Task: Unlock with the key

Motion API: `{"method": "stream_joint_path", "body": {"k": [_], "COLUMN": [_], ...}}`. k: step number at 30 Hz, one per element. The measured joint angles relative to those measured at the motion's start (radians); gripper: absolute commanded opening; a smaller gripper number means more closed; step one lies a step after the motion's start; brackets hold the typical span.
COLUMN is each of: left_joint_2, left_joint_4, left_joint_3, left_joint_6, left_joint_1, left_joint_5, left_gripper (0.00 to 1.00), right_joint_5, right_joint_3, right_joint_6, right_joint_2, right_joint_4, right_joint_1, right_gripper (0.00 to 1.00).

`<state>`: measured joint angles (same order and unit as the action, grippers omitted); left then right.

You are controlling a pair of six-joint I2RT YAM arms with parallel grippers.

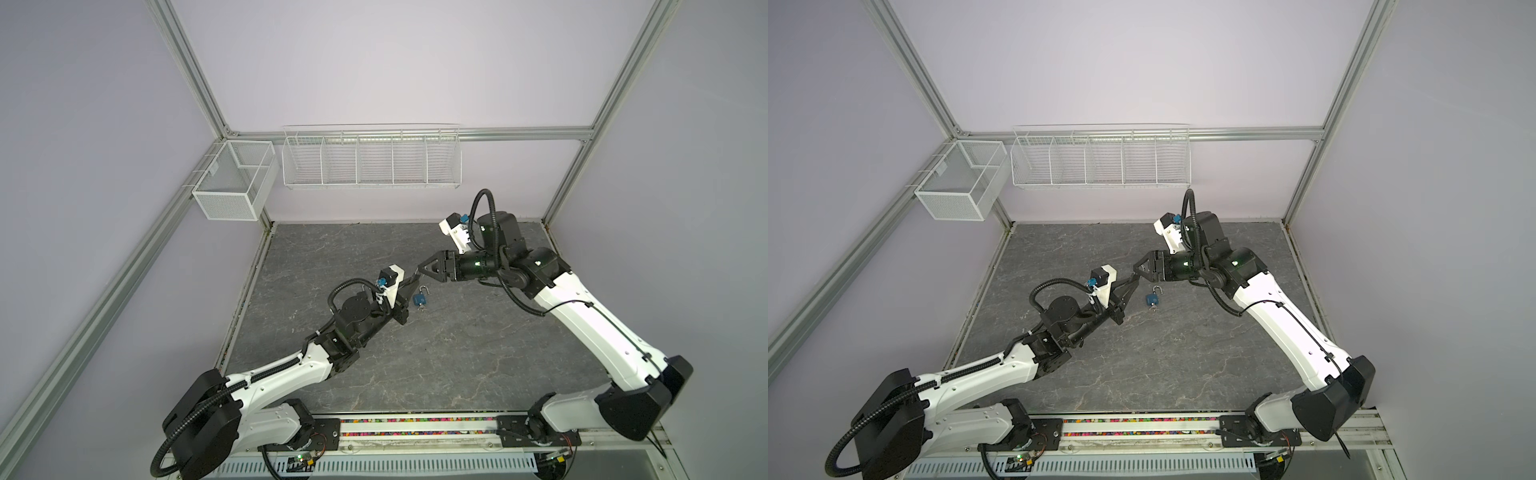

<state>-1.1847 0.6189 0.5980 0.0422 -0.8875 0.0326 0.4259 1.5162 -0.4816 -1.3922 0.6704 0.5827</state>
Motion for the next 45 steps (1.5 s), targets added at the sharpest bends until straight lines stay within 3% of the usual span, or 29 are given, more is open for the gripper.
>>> {"method": "stream_joint_path", "body": {"k": [4, 12, 24, 45], "left_joint_2": [0.0, -0.016, -0.069, -0.087], "left_joint_4": [-0.015, -0.031, -0.06, -0.067], "left_joint_3": [0.0, 0.042, 0.074, 0.074], "left_joint_6": [0.027, 0.071, 0.106, 0.13], "left_joint_1": [0.0, 0.0, 0.0, 0.0], "left_joint_5": [-0.015, -0.049, -0.083, -0.126], "left_gripper": [0.0, 0.0, 0.0, 0.0], "right_joint_5": [-0.071, -0.15, -0.141, -0.156], "right_joint_3": [-0.036, -0.074, -0.076, -0.041], "right_joint_6": [0.019, 0.045, 0.046, 0.045], "right_joint_2": [0.032, 0.031, 0.031, -0.012], "right_joint_4": [0.013, 0.065, 0.065, 0.072], "right_joint_1": [-0.036, -0.035, -0.004, -0.002], "right_gripper": [0.75, 0.77, 0.84, 0.88]}}
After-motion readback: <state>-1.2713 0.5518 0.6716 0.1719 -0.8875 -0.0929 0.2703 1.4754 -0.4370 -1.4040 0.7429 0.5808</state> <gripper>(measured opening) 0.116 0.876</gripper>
